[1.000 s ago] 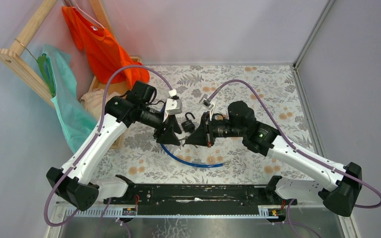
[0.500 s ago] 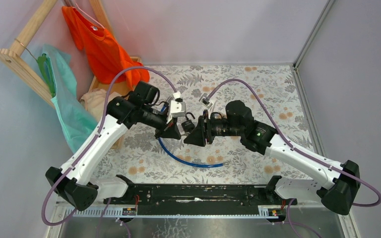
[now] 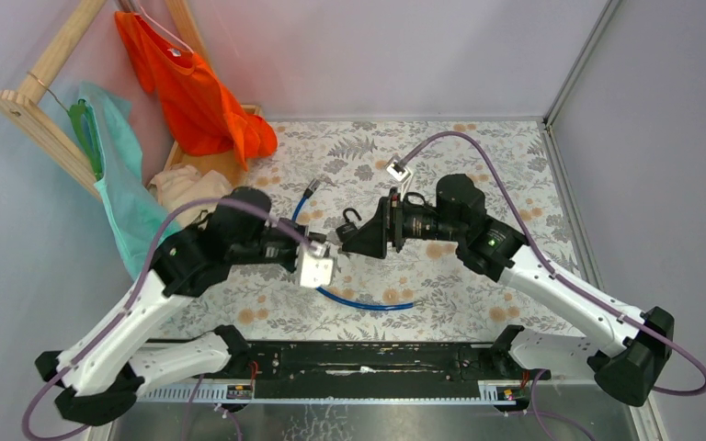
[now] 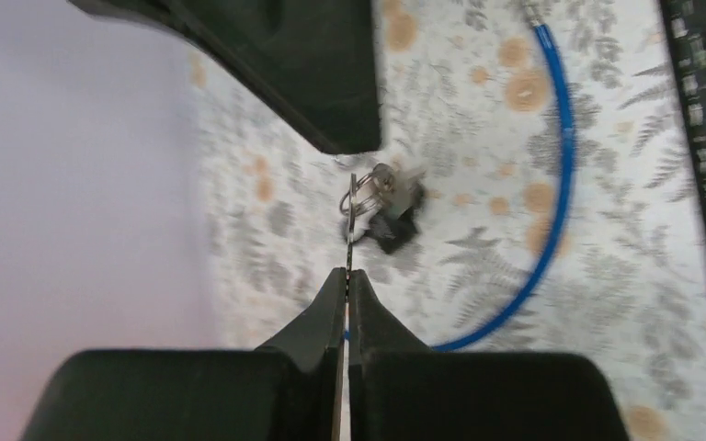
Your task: Unlock with the key
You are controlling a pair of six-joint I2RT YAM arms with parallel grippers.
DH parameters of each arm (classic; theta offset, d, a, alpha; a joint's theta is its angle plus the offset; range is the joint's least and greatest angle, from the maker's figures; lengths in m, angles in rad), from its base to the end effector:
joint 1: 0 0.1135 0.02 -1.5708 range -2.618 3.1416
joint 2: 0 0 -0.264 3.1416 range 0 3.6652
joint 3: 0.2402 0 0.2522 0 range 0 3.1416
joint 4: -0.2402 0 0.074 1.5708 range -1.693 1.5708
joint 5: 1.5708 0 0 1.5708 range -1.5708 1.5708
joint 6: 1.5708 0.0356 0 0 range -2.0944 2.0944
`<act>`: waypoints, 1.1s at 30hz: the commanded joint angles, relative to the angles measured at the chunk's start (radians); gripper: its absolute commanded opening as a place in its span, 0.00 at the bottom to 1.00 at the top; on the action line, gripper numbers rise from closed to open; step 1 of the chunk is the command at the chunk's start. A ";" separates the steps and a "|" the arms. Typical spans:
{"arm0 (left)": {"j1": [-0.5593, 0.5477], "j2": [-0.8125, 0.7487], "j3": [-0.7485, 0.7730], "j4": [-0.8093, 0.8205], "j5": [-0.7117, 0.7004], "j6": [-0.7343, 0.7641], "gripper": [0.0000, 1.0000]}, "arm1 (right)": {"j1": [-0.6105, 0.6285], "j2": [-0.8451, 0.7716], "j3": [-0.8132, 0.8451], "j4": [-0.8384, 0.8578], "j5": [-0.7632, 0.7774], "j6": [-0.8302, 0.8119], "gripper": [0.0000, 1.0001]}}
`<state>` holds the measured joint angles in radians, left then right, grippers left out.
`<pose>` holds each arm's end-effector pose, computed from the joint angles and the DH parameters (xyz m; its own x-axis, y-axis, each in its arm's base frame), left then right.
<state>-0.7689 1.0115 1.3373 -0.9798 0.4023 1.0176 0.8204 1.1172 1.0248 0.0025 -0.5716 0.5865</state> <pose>0.1179 -0.1335 0.4076 0.5047 0.6011 -0.6197 0.8255 -0.1260 0.5501 0.1614 0.2013 0.3786 -0.5948 0.0446 -0.8026 -0.7845 0.1858 0.5917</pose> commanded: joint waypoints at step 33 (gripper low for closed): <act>-0.109 -0.437 -0.676 0.946 -0.067 0.972 0.00 | -0.071 0.147 -0.233 0.978 -0.188 0.653 0.35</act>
<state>-0.8703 0.5941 0.6983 -0.1555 0.3000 1.8854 0.7517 1.2423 0.8005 0.7868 -0.7776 1.1652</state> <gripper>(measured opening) 0.011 0.391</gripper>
